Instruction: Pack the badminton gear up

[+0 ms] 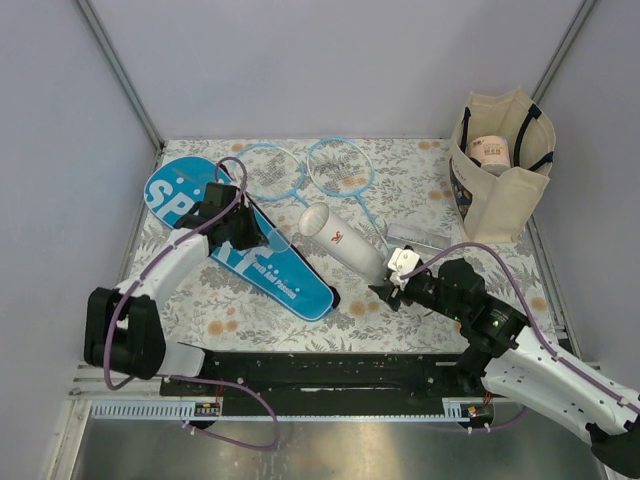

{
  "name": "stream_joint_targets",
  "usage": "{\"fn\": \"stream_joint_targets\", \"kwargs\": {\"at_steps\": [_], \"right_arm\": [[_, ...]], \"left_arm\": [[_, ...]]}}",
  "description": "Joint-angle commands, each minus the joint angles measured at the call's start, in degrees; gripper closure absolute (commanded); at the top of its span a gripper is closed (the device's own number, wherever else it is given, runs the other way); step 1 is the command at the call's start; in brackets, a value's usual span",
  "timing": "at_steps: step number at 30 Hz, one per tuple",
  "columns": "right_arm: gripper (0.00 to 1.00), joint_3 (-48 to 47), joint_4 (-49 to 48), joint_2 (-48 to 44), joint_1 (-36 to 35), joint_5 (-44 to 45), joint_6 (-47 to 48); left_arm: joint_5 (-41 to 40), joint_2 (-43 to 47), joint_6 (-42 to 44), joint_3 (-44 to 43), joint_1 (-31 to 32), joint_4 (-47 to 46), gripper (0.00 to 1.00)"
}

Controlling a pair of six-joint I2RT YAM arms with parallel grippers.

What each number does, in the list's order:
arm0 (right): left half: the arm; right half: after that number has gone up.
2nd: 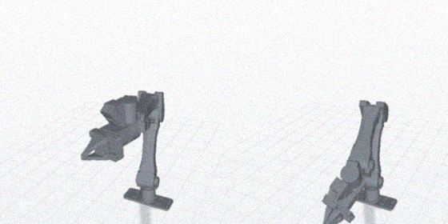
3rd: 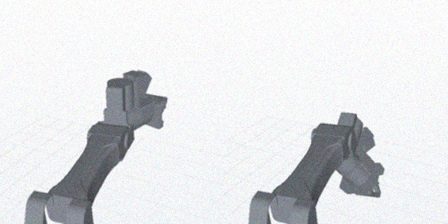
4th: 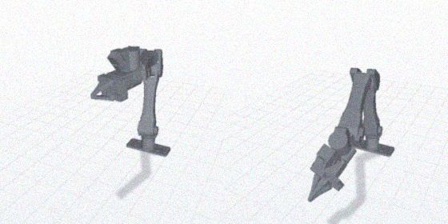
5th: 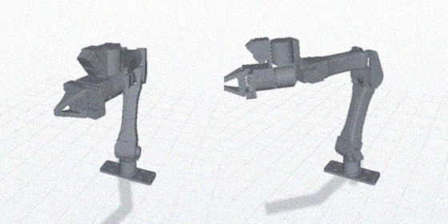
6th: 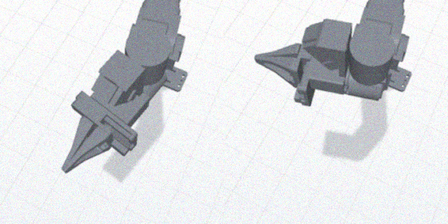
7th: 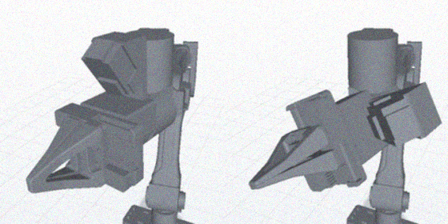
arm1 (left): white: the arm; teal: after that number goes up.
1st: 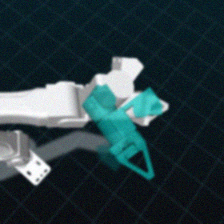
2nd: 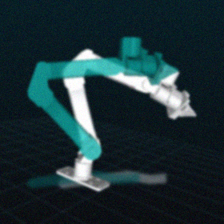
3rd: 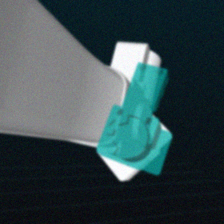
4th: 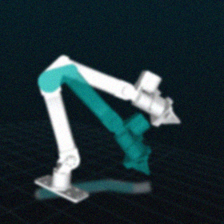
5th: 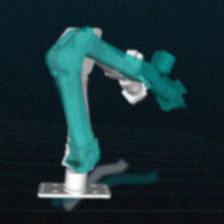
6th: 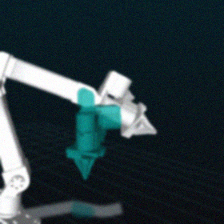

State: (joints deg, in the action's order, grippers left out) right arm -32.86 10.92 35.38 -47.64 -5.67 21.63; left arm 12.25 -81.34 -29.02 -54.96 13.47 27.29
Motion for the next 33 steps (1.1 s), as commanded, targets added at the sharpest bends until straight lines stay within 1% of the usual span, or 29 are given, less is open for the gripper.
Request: {"fn": "stream_joint_targets", "kwargs": {"at_steps": [1, 4, 7, 13, 15, 18, 19, 21, 25, 28, 33], "right_arm": [[0.59, 1.4, -2.7, -1.2, 0.0, -4.6, 1.6], [0.58, 3.2, -3.8, -2.1, 0.0, -4.9, 2.0], [0.58, 5.3, -6.1, -2.9, 0.0, -7.3, 2.8], [0.58, 6.6, -7.5, -2.2, 0.0, -11.3, 6.1], [0.57, 6.2, -7.2, -1.7, 0.0, -10.9, 7.2], [0.59, 5.4, -7.1, -0.7, 0.0, -5.9, 9.1], [0.59, 5.2, -7.2, -0.1, 0.0, -4.9, 11.0], [0.59, 6.3, -9.4, 1.2, 0.0, -2.4, 15.5], [0.59, 5.0, -14.8, 4.6, 0.0, 3.6, 16.3], [0.59, 3.6, -16.5, 6.5, 0.0, 4.7, 17.0], [0.59, 1.4, -15.9, 8.1, 0.0, 4.6, 18.4]], "left_arm": [[9.3, 9.0, -2.4, -1.9, 0.1, -1.3, 1.00], [13.1, 13.6, -3.8, -3.5, -0.3, -0.9, 1.00], [17.0, 18.7, -5.9, -4.8, -0.7, -2.4, 1.00], [19.3, 26.7, -9.4, -8.7, -2.0, -2.7, 1.00], [22.0, 28.5, -9.7, -9.5, -2.1, -3.5, 1.00], [25.2, 31.1, -10.4, -10.0, -2.2, -4.4, 1.00], [25.6, 31.9, -10.7, -10.1, -2.2, -4.7, 1.00], [27.5, 32.6, -11.3, -9.8, -2.2, -5.2, 1.00], [32.3, 32.8, -11.4, -9.6, -2.2, -3.6, 1.00], [34.9, 33.4, -10.3, -8.2, -2.2, -2.9, 1.00], [36.1, 33.4, -5.9, -7.5, -2.2, 2.6, 1.00]]}}
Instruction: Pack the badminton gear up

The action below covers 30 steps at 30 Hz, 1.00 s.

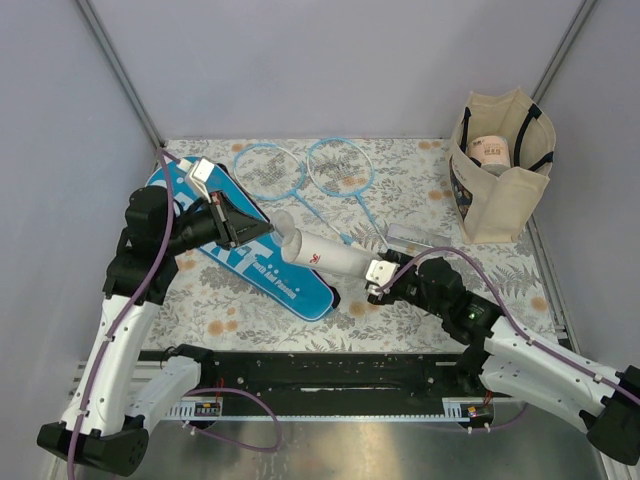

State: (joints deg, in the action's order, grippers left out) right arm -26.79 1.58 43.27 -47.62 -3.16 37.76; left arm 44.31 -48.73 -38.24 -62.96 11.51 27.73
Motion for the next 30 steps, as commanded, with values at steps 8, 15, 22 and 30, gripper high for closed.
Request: {"fn": "stream_joint_targets", "kwargs": {"at_steps": [8, 15, 22, 30], "right_arm": [[0.59, -7.3, -4.4, 2.0, 0.0, 0.9, 3.4], [0.59, -8.1, -2.6, 2.9, 0.0, 1.9, 6.2], [0.59, -7.9, 0.1, 3.8, 0.0, 1.9, 7.9], [0.59, -7.2, -3.2, 4.9, 0.0, 2.9, 7.3]], "left_arm": [[2.3, 1.7, 6.0, 2.4, -0.2, 5.1, 1.00], [2.6, 1.1, 6.3, 2.8, -0.1, 5.1, 1.00], [0.9, 0.7, 7.6, 2.6, 0.2, 5.8, 1.00], [2.3, -2.5, 7.9, 3.5, 1.0, 5.5, 1.00]]}}
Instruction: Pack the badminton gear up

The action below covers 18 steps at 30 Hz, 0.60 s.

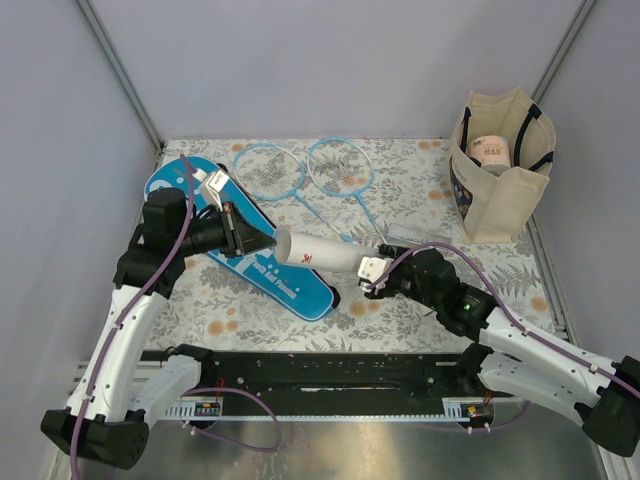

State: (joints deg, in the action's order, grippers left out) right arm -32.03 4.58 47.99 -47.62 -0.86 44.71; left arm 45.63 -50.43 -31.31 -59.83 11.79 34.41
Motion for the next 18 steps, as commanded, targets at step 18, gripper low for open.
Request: {"fn": "stream_joint_targets", "kwargs": {"at_steps": [18], "right_arm": [[0.59, -0.9, -6.9, 1.2, 0.0, -0.4, 1.5]], "left_arm": [[-4.1, -3.4, 8.5, -2.7, 3.1, 6.6, 1.00]]}}
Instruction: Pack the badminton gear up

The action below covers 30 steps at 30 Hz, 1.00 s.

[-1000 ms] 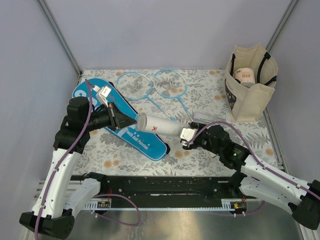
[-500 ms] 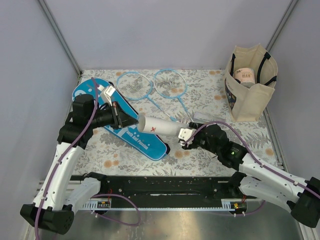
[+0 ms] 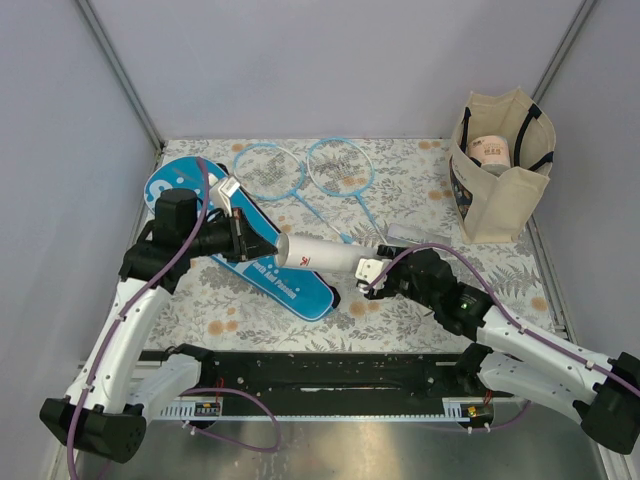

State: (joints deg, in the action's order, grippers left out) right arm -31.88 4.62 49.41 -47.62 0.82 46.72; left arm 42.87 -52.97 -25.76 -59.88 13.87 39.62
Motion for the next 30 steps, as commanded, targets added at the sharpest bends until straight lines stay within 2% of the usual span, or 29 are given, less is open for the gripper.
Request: {"fn": "stream_joint_targets", "kwargs": {"at_steps": [1, 10, 15, 23, 30], "right_arm": [[0.59, -1.1, -6.8, 0.0, 0.0, -2.0, -0.6], [0.59, -0.6, -8.0, 1.0, 0.0, -2.8, -2.8], [0.59, -0.4, -7.6, 3.2, 0.0, -2.8, -3.2], [0.58, -2.1, -7.4, 5.9, 0.0, -4.7, -4.4], [0.59, -5.1, -7.3, 8.0, -0.1, -6.7, -6.6]], "left_arm": [[-2.1, -0.9, 3.3, -3.1, 1.1, 2.5, 0.97], [-4.6, -0.1, 3.8, -4.5, 1.6, 4.0, 0.63], [-7.0, -0.6, 5.2, -5.6, 1.8, 6.0, 0.55], [-9.0, -2.8, 5.2, -6.7, 5.1, 5.8, 0.53], [-11.9, -4.2, 4.3, -4.1, 7.8, 3.5, 0.53]]}}
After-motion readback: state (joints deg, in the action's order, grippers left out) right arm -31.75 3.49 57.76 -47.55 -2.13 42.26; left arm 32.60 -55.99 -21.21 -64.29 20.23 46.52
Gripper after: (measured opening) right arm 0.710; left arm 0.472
